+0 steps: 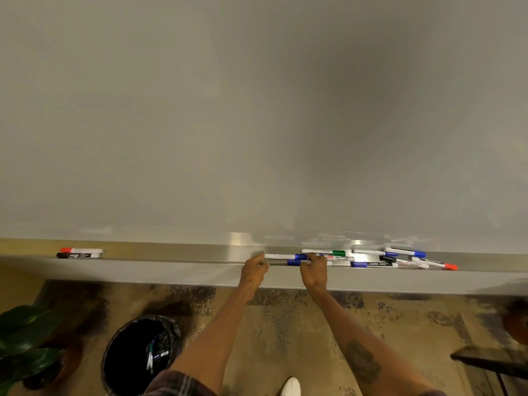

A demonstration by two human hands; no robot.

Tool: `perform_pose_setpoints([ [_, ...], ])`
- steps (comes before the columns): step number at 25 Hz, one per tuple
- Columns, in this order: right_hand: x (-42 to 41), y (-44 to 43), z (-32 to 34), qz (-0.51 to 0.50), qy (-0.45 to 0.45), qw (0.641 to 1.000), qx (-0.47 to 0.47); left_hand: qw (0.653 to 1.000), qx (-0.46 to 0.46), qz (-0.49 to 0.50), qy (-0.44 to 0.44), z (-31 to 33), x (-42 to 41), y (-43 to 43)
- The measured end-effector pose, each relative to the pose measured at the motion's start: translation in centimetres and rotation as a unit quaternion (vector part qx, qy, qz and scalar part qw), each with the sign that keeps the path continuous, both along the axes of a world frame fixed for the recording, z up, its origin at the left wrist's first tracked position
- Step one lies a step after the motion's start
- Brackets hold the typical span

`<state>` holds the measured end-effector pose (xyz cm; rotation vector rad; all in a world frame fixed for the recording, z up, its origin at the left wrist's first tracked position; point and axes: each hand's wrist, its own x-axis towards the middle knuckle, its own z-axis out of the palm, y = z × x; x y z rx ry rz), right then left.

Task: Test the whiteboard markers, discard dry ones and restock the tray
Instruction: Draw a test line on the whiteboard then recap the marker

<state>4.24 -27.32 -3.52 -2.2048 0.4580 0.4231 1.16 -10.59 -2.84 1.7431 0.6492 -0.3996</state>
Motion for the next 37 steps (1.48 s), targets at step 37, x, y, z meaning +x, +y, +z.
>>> perform_pose_setpoints([
  [37,-4.5,14.3,14.1,0.073,-0.262,0.931,0.242,0.946,-0.206,0.073,-0.241,16.0,-1.9,7.1],
])
